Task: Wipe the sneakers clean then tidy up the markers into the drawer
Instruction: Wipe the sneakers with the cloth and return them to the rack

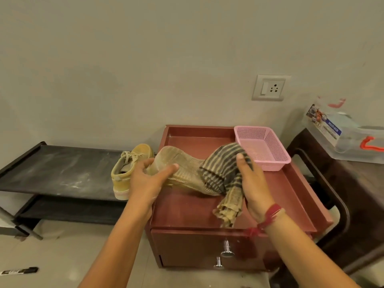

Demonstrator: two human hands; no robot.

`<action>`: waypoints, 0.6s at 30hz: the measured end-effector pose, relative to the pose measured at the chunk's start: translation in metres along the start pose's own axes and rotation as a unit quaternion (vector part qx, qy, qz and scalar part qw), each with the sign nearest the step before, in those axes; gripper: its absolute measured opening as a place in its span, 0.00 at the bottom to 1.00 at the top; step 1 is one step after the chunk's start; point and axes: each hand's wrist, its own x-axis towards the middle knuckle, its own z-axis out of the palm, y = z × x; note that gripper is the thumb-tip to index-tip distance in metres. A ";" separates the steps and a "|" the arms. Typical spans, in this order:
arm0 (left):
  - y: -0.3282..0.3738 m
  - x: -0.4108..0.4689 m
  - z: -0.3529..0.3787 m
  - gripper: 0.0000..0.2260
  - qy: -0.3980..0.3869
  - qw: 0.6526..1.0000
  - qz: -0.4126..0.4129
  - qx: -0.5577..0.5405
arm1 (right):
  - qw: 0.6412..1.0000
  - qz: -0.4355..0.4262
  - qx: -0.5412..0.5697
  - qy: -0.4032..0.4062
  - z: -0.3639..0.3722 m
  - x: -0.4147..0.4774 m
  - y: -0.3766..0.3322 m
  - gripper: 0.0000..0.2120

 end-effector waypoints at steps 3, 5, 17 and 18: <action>0.008 -0.006 0.003 0.43 0.031 0.994 0.097 0.036 | 0.996 0.007 0.053 0.067 -0.012 0.009 -0.012 0.07; 0.014 -0.011 0.003 0.45 0.030 0.985 0.160 0.055 | 0.993 0.010 0.059 0.101 -0.016 0.013 -0.013 0.07; 0.015 -0.015 -0.023 0.46 -0.193 0.909 0.296 0.219 | 0.995 -0.029 -0.022 0.093 -0.004 0.014 0.002 0.07; 0.014 -0.016 -0.024 0.45 -0.191 0.901 0.308 0.239 | 0.993 -0.063 -0.030 0.096 -0.002 0.011 0.000 0.07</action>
